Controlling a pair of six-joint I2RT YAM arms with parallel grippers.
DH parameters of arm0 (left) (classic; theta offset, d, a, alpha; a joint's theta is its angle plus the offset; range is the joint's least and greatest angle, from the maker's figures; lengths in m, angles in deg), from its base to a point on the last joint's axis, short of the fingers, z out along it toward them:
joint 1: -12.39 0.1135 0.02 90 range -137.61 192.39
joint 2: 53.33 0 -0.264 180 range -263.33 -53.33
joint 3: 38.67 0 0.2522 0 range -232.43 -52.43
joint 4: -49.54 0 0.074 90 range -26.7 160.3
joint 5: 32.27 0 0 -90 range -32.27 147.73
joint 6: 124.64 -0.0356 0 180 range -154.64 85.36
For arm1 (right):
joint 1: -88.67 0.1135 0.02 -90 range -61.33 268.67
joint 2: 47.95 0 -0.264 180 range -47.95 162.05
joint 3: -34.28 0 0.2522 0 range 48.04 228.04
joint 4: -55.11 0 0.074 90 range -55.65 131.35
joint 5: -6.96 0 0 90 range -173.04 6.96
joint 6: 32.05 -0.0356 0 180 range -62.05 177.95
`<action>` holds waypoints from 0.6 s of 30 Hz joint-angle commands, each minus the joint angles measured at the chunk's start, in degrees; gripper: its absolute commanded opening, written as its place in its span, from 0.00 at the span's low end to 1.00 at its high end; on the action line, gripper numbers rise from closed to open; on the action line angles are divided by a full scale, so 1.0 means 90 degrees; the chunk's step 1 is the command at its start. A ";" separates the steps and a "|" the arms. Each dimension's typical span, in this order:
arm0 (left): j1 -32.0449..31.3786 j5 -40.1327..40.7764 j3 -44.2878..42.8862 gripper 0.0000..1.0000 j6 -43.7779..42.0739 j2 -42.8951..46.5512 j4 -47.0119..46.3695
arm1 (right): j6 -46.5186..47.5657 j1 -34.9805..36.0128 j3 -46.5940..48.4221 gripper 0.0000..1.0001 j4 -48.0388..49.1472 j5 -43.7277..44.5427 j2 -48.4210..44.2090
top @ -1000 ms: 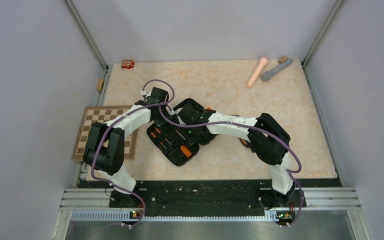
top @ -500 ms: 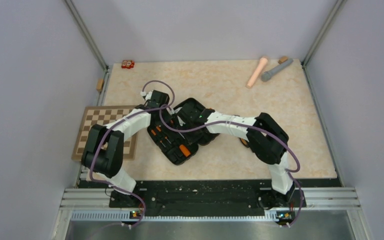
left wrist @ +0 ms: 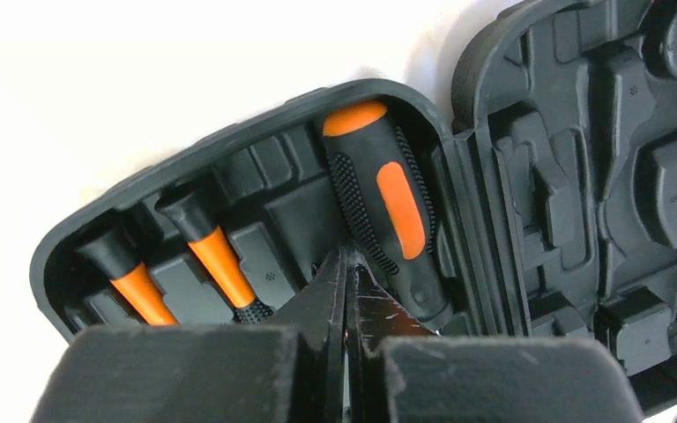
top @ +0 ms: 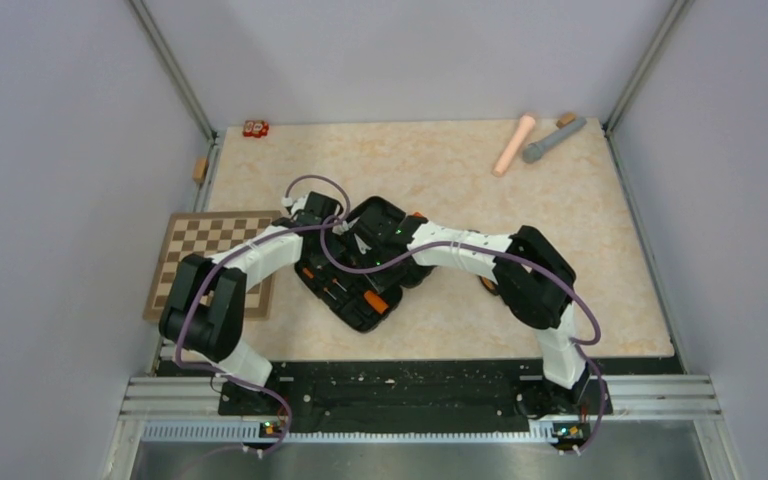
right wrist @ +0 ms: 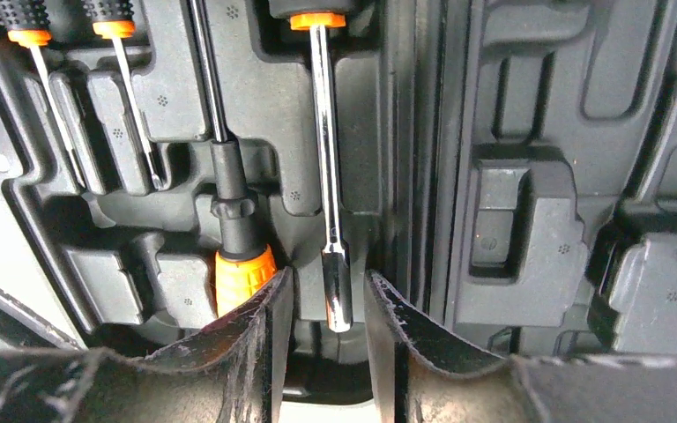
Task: Pack the tool kit
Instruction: Adjust the screwdriver in the toolbox.
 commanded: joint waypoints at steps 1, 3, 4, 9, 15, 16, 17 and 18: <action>-0.0200 0.0154 -0.0028 0.01 -0.0043 0.0078 0.0530 | 0.0058 -0.0032 0.0372 0.38 -0.0209 0.0294 -0.0034; -0.0200 0.0180 -0.0095 0.02 -0.0068 0.0103 0.0554 | 0.0061 -0.0030 0.0441 0.38 -0.0267 0.0292 -0.0083; -0.0196 0.0205 -0.0134 0.04 -0.0086 0.0127 0.0581 | 0.0058 -0.0027 0.0467 0.39 -0.0296 0.0292 -0.0108; -0.0200 0.0314 -0.0281 0.10 -0.0147 0.0555 0.0733 | 0.0124 -0.0031 0.0623 0.42 -0.0389 0.0482 -0.0278; -0.0200 0.0372 -0.0532 0.16 -0.0291 0.0912 0.0764 | 0.0274 -0.0032 0.0820 0.42 -0.0436 0.0581 -0.0336; -0.0199 0.0355 -0.0586 0.16 -0.0326 0.0896 0.0748 | 0.0314 -0.0028 0.0831 0.41 -0.0434 0.0587 -0.0302; -0.0192 0.0336 -0.0638 0.17 -0.0356 0.0841 0.0740 | 0.0342 -0.0032 0.0831 0.40 -0.0441 0.0606 -0.0263; -0.0192 0.0297 -0.0709 0.17 -0.0375 0.0762 0.0738 | 0.0369 -0.0024 0.0828 0.38 -0.0442 0.0610 -0.0225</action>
